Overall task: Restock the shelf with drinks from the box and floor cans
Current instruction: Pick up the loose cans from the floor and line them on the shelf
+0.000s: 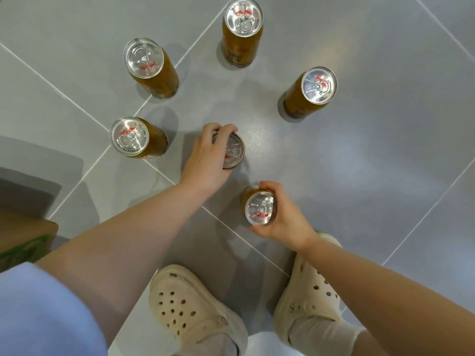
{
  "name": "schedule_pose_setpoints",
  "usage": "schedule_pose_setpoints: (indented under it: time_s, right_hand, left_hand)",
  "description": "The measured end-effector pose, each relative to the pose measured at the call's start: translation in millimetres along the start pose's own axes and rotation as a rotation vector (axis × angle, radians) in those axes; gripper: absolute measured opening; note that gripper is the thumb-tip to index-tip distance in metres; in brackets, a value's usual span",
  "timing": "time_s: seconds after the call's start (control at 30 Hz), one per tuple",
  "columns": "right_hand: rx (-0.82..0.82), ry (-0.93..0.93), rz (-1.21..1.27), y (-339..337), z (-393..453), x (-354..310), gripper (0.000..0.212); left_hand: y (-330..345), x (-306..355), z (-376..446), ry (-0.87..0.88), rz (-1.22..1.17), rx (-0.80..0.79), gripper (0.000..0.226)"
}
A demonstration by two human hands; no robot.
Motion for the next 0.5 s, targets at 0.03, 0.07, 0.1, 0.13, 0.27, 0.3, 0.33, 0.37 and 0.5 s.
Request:
schedule_pose_setpoints:
  time_s: [0.03,0.07,0.1,0.13,0.27,0.3,0.33,0.37,0.5]
  right_hand:
    - [0.038,-0.006,0.045,-3.7,3.4,-1.5,0.074]
    - [0.071,-0.009,0.092,-8.1,6.8,-3.5,0.074]
    - [0.097,-0.013,0.123,-12.4,10.5,-5.0,0.075]
    - [0.119,-0.024,0.133,-17.3,14.2,-7.1,0.076]
    - [0.199,-0.051,0.146,-34.4,23.0,-8.4,0.100]
    - [0.183,-0.044,0.157,-34.9,23.7,-7.3,0.105]
    - [0.156,-0.033,0.164,-34.0,23.8,-6.0,0.109]
    - [0.135,-0.018,0.172,-32.1,24.4,-3.0,0.111]
    - [0.173,0.000,0.204,-32.7,31.9,6.5,0.093]
  left_hand:
    - [-0.2,-3.0,-2.2,-0.013,-0.006,0.013,0.073]
    - [0.0,-6.7,-4.3,-0.032,-0.022,0.028,0.076]
    - [-0.1,-10.5,-6.6,-0.057,-0.045,0.045,0.081]
    - [0.2,-14.7,-8.5,-0.082,-0.069,0.062,0.087]
    - [2.2,-30.9,-15.3,-0.178,-0.253,0.130,0.112]
    - [4.4,-34.4,-17.0,-0.183,-0.316,0.134,0.115]
    - [7.9,-37.4,-18.3,-0.179,-0.371,0.125,0.117]
    - [11.4,-39.6,-19.3,-0.176,-0.416,0.110,0.116]
    - [22.4,-49.5,-14.5,-0.216,-0.548,0.119,0.099]
Point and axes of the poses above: each hand's wrist, its own z-axis towards the middle knuckle, its own y-axis out of the palm, x = y × z, the point moved 6 cm from there along z, towards the middle knuckle, and after that the axes turned 3 degrees about z, right-handed, at the moved point
